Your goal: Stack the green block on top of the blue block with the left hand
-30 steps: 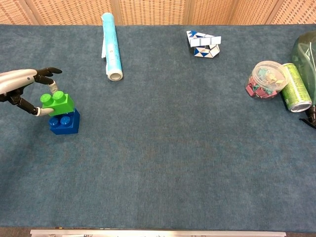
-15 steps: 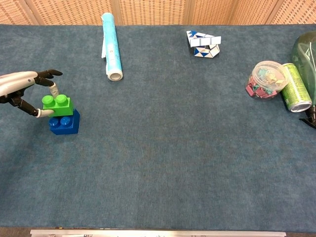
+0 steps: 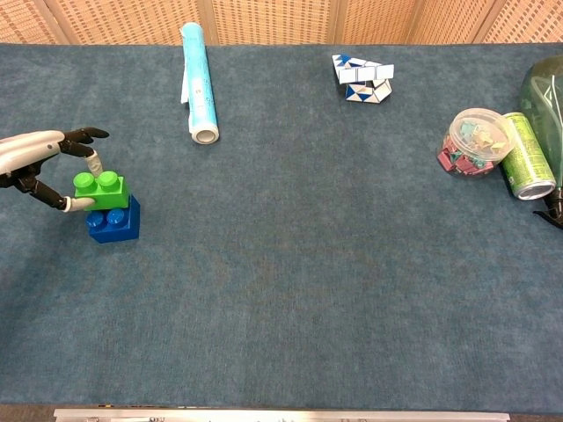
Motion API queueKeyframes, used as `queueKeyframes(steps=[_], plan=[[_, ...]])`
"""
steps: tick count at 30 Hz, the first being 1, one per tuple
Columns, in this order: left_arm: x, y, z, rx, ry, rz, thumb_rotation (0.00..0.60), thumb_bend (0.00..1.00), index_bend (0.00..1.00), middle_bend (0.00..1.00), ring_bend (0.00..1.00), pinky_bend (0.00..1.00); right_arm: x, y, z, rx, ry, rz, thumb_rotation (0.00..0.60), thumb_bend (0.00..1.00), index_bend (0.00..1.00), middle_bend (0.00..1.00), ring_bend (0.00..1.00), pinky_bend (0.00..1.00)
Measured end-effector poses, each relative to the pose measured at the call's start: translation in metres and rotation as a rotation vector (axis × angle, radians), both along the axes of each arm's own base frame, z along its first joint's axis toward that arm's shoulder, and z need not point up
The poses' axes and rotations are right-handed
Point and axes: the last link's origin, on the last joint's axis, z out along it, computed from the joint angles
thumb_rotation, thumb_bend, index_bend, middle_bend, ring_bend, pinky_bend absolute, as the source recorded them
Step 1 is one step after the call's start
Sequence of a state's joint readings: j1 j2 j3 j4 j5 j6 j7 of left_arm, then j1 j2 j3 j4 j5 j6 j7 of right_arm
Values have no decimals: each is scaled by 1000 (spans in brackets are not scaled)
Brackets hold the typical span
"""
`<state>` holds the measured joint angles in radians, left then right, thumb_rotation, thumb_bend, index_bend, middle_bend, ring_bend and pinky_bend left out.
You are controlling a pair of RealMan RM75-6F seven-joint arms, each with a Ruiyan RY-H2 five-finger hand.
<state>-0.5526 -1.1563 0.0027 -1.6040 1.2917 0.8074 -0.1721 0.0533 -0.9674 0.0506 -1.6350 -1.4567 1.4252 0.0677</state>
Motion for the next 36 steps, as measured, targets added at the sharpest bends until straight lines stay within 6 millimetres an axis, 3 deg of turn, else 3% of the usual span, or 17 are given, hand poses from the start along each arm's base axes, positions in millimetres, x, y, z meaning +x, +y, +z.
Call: queueKeyframes(steps=[36], plan=[[-15, -16, -10, 14, -40, 45, 600, 285, 506, 0, 0, 113, 2, 1, 3, -8, -4, 9, 600, 98, 215, 258, 131, 137]])
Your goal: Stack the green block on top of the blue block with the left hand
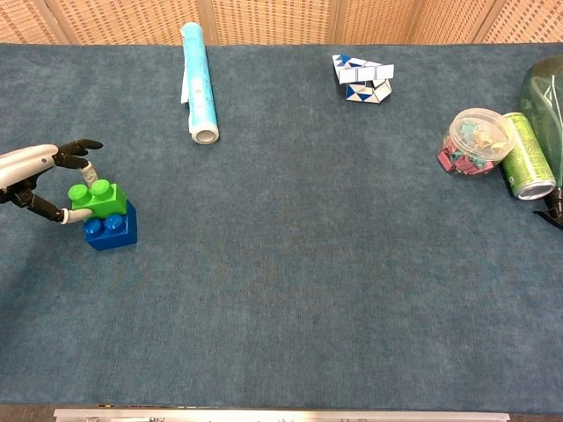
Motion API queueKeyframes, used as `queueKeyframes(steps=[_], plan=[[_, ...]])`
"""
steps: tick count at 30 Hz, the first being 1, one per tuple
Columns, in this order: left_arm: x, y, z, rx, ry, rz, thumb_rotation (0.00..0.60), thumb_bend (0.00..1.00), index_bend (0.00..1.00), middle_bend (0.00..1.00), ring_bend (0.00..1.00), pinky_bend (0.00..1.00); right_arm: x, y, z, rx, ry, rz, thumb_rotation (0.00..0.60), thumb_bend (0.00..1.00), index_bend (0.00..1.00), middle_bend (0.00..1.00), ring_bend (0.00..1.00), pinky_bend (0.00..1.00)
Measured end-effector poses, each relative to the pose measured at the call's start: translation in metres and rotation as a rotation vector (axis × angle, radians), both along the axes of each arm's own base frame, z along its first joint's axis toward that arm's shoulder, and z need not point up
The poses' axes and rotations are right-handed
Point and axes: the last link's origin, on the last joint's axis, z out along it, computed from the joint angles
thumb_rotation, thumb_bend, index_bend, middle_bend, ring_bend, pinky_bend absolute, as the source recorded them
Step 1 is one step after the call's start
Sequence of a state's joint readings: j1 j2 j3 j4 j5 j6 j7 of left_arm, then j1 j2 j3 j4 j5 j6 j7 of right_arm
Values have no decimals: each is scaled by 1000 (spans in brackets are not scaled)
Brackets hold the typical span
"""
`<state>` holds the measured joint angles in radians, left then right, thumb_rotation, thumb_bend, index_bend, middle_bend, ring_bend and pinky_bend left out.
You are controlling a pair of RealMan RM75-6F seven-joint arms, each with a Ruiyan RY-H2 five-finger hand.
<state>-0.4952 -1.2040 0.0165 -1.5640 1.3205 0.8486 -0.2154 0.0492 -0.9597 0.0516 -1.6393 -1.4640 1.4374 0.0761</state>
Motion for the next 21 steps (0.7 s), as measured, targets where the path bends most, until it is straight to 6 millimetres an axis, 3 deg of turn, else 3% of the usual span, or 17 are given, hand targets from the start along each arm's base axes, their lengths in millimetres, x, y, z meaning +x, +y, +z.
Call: queueKeyframes(steps=[17, 21], plan=[[-1, -3, -4, -16, 8, -3, 600, 285, 509, 0, 0, 113, 0, 0, 1, -4, -2, 2, 600, 99, 215, 258, 132, 137], [0, -4, -3, -14, 4, 1, 600, 285, 446, 0, 0, 114, 1, 0, 2, -5, -2, 3, 600, 99, 215, 258, 132, 137]])
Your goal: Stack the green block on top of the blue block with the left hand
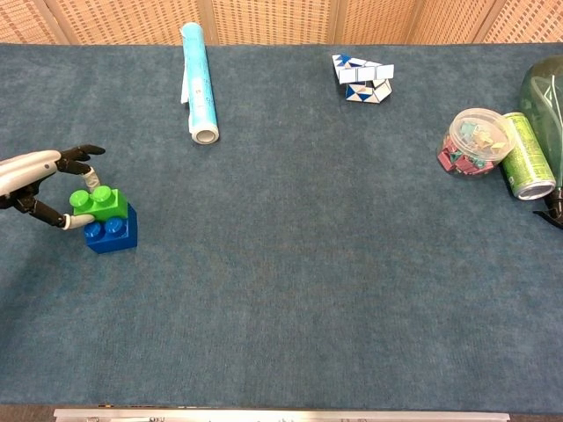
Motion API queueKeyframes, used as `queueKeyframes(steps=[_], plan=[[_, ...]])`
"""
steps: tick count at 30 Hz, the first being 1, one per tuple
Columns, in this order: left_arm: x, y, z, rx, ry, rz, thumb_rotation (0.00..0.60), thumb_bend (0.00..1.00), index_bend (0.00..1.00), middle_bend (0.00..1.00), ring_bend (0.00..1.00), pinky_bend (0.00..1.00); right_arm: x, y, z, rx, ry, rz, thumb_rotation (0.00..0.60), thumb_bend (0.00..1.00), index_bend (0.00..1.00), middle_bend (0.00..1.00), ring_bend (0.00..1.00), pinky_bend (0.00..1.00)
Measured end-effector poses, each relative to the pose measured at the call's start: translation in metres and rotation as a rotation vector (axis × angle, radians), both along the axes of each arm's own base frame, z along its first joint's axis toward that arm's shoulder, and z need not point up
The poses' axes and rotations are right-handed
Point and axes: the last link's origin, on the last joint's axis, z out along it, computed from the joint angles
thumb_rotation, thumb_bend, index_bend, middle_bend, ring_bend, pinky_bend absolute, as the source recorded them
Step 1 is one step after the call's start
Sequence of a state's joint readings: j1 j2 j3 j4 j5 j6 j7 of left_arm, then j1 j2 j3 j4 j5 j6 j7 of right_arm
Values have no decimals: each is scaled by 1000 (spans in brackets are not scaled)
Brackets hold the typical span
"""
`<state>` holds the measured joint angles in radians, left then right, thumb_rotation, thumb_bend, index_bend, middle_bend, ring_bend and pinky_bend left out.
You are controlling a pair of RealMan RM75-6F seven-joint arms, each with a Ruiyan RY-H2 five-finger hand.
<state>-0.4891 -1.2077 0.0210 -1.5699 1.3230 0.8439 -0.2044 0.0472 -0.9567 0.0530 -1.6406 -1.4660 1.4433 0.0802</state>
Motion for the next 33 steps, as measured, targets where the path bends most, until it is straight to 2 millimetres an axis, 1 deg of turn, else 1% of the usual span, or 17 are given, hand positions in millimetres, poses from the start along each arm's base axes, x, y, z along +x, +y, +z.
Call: queueKeyframes(steps=[5, 8, 11, 17, 25, 30, 33], plan=[[2, 0, 3, 9, -6, 0, 600, 285, 288, 0, 0, 113, 0, 0, 0, 0, 0, 1, 600, 98, 215, 258, 132, 137], [3, -1, 5, 13, -5, -5, 600, 285, 227, 0, 0, 113, 1, 0, 0, -1, -1, 2, 600, 98, 215, 258, 131, 137], [6, -2, 7, 15, -6, -8, 600, 285, 195, 0, 0, 113, 1, 0, 0, -1, -1, 4, 600, 98, 215, 258, 131, 137], [11, -4, 14, 31, -16, -6, 600, 285, 164, 0, 0, 113, 1, 1, 1, -3, -1, 5, 600, 98, 215, 258, 131, 137], [23, -12, 39, 102, -44, -1, 600, 285, 220, 0, 0, 114, 2, 1, 0, 1, 4, 6, 600, 98, 215, 258, 131, 137], [35, -19, 55, 153, -46, -17, 600, 285, 293, 0, 0, 114, 2, 1, -2, 8, 8, 4, 600, 98, 215, 258, 131, 137], [36, -23, 64, 184, -7, -35, 600, 285, 342, 0, 0, 115, 2, 1, -3, 8, 10, 4, 600, 98, 215, 258, 131, 137]])
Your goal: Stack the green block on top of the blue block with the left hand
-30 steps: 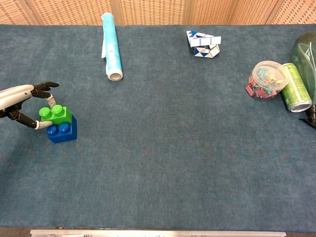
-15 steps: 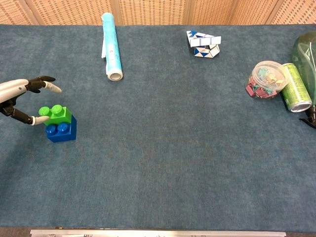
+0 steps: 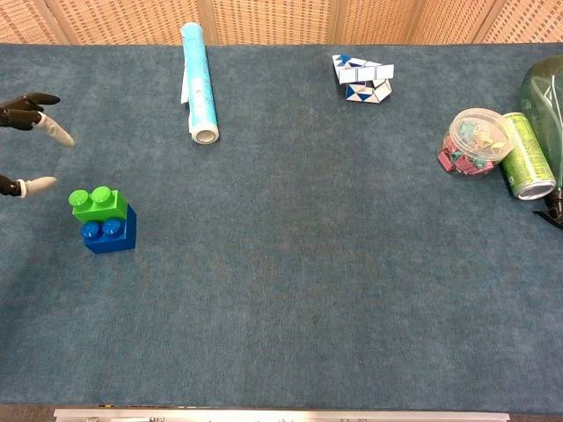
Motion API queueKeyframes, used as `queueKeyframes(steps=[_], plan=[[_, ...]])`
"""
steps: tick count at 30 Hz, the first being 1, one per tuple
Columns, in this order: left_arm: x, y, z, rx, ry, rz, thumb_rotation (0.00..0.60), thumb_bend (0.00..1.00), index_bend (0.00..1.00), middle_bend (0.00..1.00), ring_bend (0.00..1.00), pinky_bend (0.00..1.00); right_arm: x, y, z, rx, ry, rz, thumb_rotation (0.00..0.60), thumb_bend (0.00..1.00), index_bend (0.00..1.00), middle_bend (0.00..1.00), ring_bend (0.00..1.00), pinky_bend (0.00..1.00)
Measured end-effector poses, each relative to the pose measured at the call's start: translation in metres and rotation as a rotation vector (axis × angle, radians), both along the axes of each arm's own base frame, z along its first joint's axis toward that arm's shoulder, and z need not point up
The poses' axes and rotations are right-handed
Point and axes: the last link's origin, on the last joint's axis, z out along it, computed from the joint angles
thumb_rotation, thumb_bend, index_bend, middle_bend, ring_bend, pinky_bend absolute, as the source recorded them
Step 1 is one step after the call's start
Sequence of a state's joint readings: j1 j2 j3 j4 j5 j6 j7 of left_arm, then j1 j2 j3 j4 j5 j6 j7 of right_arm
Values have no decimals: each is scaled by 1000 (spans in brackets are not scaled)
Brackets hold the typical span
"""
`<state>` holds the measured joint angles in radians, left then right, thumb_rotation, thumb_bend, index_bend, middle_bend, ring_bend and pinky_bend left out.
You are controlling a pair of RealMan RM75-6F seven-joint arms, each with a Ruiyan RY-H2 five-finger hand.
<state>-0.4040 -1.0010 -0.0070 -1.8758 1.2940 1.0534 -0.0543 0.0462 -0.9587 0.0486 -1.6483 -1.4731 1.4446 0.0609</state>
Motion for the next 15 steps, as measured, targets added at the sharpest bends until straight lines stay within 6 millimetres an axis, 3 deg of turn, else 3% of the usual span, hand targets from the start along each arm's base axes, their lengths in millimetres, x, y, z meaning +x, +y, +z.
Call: queueKeyframes(steps=[9, 15], plan=[[-5, -18, 13, 74, 272, -41, 600, 285, 384, 0, 0, 115, 0, 0, -2, 6, 7, -2, 600, 99, 215, 258, 131, 136], [-19, -30, 20, 181, 409, -32, 600, 285, 384, 1, 0, 115, -1, -1, -4, 12, 18, -10, 600, 98, 215, 258, 131, 136]])
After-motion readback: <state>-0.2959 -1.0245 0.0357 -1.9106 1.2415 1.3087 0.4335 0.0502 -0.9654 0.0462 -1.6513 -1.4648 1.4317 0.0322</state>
